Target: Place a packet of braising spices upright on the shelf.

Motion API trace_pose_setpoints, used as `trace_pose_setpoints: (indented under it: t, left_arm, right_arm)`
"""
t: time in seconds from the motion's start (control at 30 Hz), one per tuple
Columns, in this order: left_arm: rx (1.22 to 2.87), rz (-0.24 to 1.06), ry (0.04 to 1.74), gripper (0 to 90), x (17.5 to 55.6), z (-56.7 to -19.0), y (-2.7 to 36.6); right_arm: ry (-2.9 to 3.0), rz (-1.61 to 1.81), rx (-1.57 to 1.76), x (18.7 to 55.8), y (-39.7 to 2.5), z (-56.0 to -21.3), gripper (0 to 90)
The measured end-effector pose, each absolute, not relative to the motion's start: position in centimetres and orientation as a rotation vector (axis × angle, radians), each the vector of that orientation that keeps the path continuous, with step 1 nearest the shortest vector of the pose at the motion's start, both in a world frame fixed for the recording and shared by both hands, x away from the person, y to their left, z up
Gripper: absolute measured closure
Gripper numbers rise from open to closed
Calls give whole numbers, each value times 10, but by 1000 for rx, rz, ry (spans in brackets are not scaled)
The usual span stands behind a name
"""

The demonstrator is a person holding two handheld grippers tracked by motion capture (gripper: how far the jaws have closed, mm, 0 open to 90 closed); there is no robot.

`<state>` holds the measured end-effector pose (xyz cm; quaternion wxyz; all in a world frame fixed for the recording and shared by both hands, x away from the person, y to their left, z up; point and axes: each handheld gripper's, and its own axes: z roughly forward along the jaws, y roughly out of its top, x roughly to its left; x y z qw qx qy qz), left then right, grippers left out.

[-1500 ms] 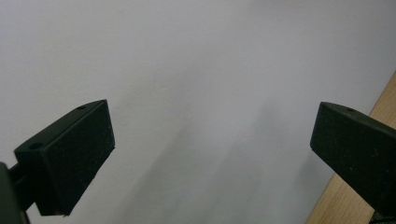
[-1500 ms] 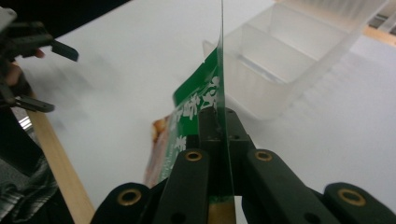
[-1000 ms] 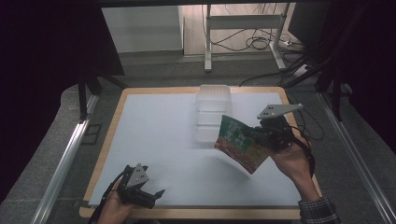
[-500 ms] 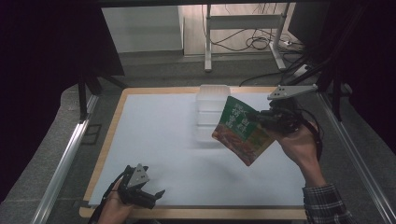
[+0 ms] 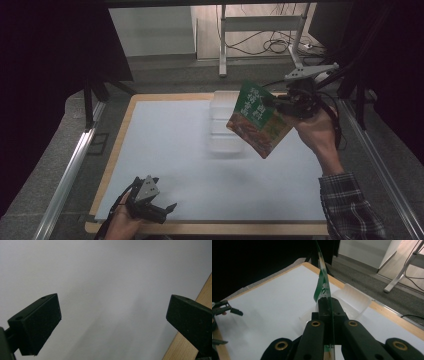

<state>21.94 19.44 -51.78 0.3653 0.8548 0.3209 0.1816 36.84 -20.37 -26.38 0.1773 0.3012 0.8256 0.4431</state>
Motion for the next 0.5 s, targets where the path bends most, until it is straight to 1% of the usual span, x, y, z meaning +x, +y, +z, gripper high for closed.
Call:
trace_pose_setpoints:
  t: [0.5]
  left_arm:
    - [2185,464,828,0,219,-517,195]
  right_arm:
    - [2313,1303,872,419,-185,-258,890]
